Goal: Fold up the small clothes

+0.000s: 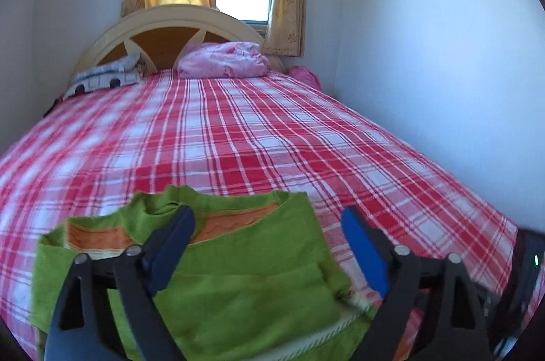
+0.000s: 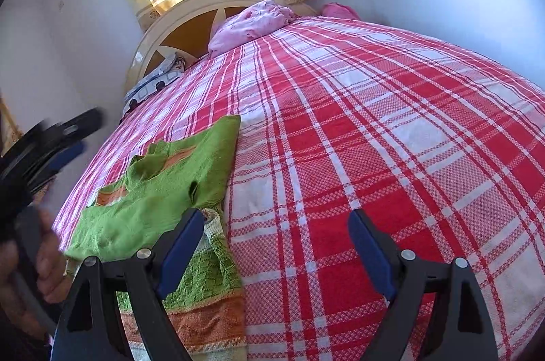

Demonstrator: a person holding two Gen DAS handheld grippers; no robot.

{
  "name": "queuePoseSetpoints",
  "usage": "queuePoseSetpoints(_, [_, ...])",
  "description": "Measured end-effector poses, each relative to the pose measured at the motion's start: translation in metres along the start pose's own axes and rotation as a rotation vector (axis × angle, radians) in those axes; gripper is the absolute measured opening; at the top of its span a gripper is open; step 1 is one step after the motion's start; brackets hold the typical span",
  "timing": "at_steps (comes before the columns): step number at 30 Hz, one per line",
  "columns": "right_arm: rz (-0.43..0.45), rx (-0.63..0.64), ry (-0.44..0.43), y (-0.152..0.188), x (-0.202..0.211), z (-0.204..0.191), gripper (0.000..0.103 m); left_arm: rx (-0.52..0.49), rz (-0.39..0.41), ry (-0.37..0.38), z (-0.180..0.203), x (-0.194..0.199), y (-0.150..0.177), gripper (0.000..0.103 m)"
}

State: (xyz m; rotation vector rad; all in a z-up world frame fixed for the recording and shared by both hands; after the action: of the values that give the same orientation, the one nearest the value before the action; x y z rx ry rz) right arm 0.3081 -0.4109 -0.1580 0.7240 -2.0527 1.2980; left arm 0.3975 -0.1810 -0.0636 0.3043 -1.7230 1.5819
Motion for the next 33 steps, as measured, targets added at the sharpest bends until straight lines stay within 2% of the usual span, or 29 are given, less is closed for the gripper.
queuePoseSetpoints(2, [-0.002,0.0,0.0,0.0,-0.001,0.0,0.087,-0.002,0.008,-0.02,-0.016,0.013,0.009,0.097])
queuePoseSetpoints(4, [-0.003,0.006,-0.006,0.001,-0.001,-0.001,0.087,-0.008,-0.002,-0.086,-0.043,0.025,0.023,0.098])
queuePoseSetpoints(8, [0.012,0.043,-0.046,0.001,0.004,-0.011,0.087,-0.007,-0.028,-0.338,-0.123,0.045,0.063,0.101])
queuePoseSetpoints(9, [0.022,0.056,-0.048,0.0,0.007,-0.014,0.087,0.01,-0.049,-0.414,-0.146,0.048,0.073,0.101])
queuePoseSetpoints(11, [0.023,0.102,-0.051,-0.003,0.013,-0.026,0.086,0.062,-0.093,-0.509,-0.185,0.05,0.091,0.101])
queuePoseSetpoints(13, [0.015,0.15,-0.08,-0.008,0.017,-0.046,0.076,0.152,-0.146,-0.592,-0.232,0.053,0.11,0.101])
queuePoseSetpoints(15, [-0.017,0.224,-0.095,-0.015,0.014,-0.073,0.067,0.22,-0.166,-0.634,-0.26,0.052,0.119,0.101])
queuePoseSetpoints(17, [-0.075,0.268,-0.112,-0.02,0.001,-0.094,0.056,0.287,-0.186,-0.638,-0.277,0.047,0.127,0.101])
queuePoseSetpoints(19, [-0.127,0.288,-0.122,-0.024,-0.018,-0.111,0.056,0.322,-0.199,-0.612,-0.277,0.038,0.132,0.101])
queuePoseSetpoints(22, [-0.224,0.317,-0.063,-0.022,-0.055,-0.12,0.055,0.319,-0.227,-0.59,-0.269,0.026,0.145,0.101])
queuePoseSetpoints(23, [-0.269,0.327,-0.034,-0.018,-0.069,-0.12,0.048,0.308,-0.24,-0.604,-0.266,0.022,0.148,0.101])
queuePoseSetpoints(24, [-0.298,0.328,0.007,-0.015,-0.082,-0.117,0.031,0.307,-0.238,-0.609,-0.267,0.024,0.15,0.101])
queuePoseSetpoints(25, [-0.312,0.341,0.038,-0.012,-0.09,-0.115,0.025,0.311,-0.233,-0.607,-0.267,0.025,0.149,0.103])
queuePoseSetpoints(26, [-0.317,0.357,0.055,-0.01,-0.093,-0.115,0.022,0.32,-0.233,-0.602,-0.269,0.026,0.148,0.103])
queuePoseSetpoints(27, [-0.305,0.375,0.072,-0.009,-0.092,-0.116,0.01,0.327,-0.234,-0.592,-0.272,0.028,0.15,0.103])
queuePoseSetpoints(28, [-0.298,0.38,0.075,-0.01,-0.09,-0.118,0.007,0.337,-0.236,-0.578,-0.273,0.028,0.151,0.103])
queuePoseSetpoints(30, [-0.273,0.39,0.072,-0.016,-0.081,-0.122,0.004,0.347,-0.23,-0.563,-0.276,0.028,0.152,0.103])
queuePoseSetpoints(33, [-0.182,0.42,0.096,-0.036,-0.057,-0.133,0.004,0.341,-0.224,-0.562,-0.274,0.027,0.152,0.103])
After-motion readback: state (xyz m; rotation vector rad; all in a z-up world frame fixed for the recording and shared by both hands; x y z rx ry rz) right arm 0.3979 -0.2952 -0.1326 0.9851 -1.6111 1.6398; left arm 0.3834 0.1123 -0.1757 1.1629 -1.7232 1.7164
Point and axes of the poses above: each gripper's, at about its wrist camera, not at the fingertips, and x roughly against the way its jaws point, z to its right, y to its underside, the point moved 8 cm from there along -x, roughly the way its jaws point, and after that the axes turned 12 degrees about -z, right-handed, at the moved point
